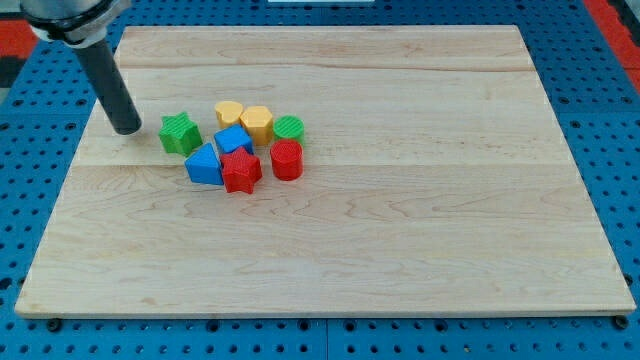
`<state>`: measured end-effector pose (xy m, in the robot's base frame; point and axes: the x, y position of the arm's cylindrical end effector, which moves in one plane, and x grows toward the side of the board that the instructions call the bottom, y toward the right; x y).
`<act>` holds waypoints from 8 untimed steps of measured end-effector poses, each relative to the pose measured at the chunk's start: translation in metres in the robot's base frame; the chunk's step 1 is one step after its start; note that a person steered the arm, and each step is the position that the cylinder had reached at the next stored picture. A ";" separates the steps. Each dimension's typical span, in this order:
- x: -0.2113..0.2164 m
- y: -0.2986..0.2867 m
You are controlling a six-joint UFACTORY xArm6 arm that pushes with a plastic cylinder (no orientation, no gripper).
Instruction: Push the green star into group of blocks
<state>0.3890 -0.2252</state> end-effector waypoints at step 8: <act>0.019 0.030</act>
<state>0.4077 -0.1955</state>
